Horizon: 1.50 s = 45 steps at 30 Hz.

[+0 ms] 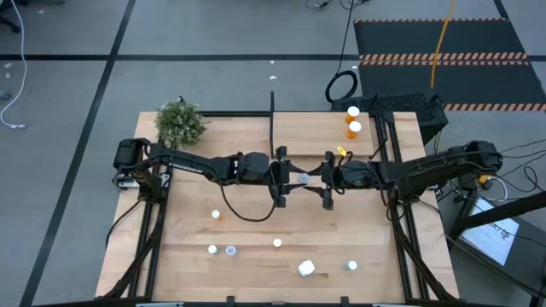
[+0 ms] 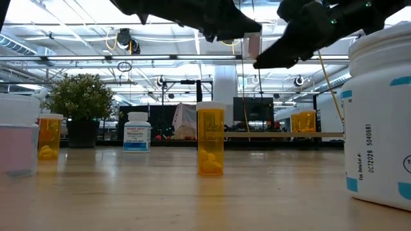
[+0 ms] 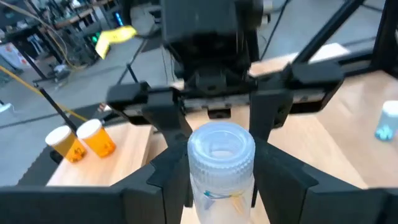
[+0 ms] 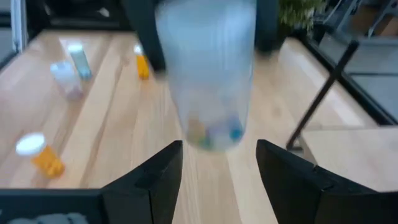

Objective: Pick and place medicine bottles onto shelf by color
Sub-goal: Put the right transparent pill bottle on the shelf

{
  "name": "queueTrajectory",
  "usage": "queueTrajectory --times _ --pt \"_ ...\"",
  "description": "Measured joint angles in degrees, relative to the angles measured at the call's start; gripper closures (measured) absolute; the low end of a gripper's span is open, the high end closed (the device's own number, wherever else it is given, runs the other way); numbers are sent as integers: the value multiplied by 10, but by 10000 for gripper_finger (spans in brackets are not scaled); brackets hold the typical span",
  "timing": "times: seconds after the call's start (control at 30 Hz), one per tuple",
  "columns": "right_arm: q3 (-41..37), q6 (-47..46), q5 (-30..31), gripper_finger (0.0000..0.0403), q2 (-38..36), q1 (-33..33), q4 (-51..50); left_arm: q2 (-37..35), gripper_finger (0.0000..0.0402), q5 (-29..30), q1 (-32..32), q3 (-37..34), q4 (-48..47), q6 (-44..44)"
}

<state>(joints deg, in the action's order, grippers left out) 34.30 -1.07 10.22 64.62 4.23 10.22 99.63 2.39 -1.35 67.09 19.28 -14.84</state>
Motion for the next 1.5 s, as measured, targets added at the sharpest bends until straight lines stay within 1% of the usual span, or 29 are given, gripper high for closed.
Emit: queueTrajectory --times 0.17,0.27,0.33,0.5,0.6,0.77,0.93,1.1,1.3,1.4,1.5 --pt "0 -13 -2 202 -37 0 -68 0 255 0 0 0 23 4" --pt "0 -17 -18 202 -69 0 -122 0 261 0 0 0 26 4" --pt "0 -27 -28 202 -94 0 -156 0 258 0 0 0 36 4" --pt "0 -45 -29 202 -163 0 -228 0 237 -1 2 0 62 1" --pt "0 -51 -29 202 -203 0 -251 0 237 -18 10 0 78 1" --pt "0 -52 -28 202 -258 0 -289 0 257 -53 35 0 111 3" --pt "0 -32 -27 202 -292 0 -311 0 258 -102 68 14 103 11" --pt "0 4 -24 202 -306 0 -315 4 242 -105 103 56 83 15" --pt "0 49 29 202 -306 0 -316 22 257 -107 151 131 70 12" --pt "0 63 46 202 -307 0 -319 47 258 -137 180 180 61 27" --pt "0 69 47 202 -309 0 -322 93 251 -174 202 241 60 46"
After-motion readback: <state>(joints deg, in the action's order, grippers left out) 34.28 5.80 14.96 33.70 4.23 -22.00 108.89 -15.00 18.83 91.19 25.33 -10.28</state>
